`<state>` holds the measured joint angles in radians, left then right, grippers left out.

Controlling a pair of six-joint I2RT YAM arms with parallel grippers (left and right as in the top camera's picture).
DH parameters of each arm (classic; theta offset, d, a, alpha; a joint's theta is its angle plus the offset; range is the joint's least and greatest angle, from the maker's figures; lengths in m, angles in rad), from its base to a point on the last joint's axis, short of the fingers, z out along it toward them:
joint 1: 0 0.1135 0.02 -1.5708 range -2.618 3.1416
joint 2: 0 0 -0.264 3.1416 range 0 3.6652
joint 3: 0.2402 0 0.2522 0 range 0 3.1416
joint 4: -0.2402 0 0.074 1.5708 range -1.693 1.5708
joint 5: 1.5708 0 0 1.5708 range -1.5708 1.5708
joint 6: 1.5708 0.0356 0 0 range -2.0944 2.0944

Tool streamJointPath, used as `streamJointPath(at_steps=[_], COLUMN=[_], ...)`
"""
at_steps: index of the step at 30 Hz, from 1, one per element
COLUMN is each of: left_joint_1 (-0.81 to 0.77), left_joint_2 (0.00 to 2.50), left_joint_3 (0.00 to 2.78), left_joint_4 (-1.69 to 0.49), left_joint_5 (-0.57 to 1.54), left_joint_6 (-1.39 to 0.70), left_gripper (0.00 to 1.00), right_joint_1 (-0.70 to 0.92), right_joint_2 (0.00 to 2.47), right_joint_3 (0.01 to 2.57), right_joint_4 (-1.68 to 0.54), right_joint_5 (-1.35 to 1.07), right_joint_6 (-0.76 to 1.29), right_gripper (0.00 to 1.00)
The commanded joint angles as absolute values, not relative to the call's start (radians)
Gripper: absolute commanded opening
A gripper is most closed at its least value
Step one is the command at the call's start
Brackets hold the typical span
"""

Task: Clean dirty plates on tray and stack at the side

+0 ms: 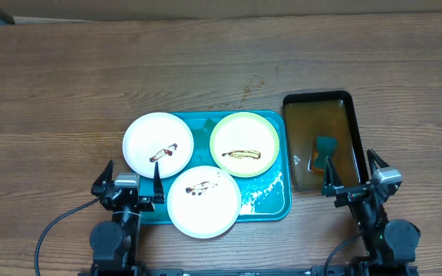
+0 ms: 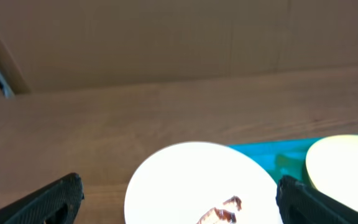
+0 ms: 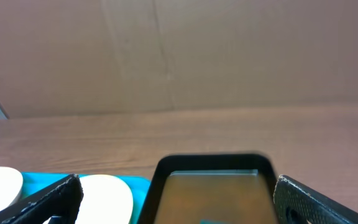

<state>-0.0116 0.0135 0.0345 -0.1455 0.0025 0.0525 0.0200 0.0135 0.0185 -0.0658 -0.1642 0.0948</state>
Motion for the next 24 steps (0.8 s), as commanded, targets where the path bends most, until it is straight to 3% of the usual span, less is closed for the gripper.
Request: streamJointPath(at_steps=[1, 12, 24], left_joint_1=[-0.013, -0.013, -0.014], left_joint_2=[0.029, 0.397, 0.823], left_joint_3=[0.118, 0.49, 0.961], left_joint_4=[-0.266, -0.558, -1.028], left_joint_5=[-0.012, 0.105, 0.186], left_joint_6=[-0.003, -0.008, -0.165], left_gripper=[1.0, 1.0, 1.0], right_joint_1=[0.015, 0.015, 0.015], right_joint_2=[0.003, 0.173, 0.662], right_joint_3=[0.049, 0.328, 0.772], right_joint_4=[-0.122, -0.437, -0.781], right_joint_5=[-0.119, -0.123, -0.166], right_joint_6=[0.242, 0.267, 0.266], right_gripper=[1.0, 1.0, 1.0])
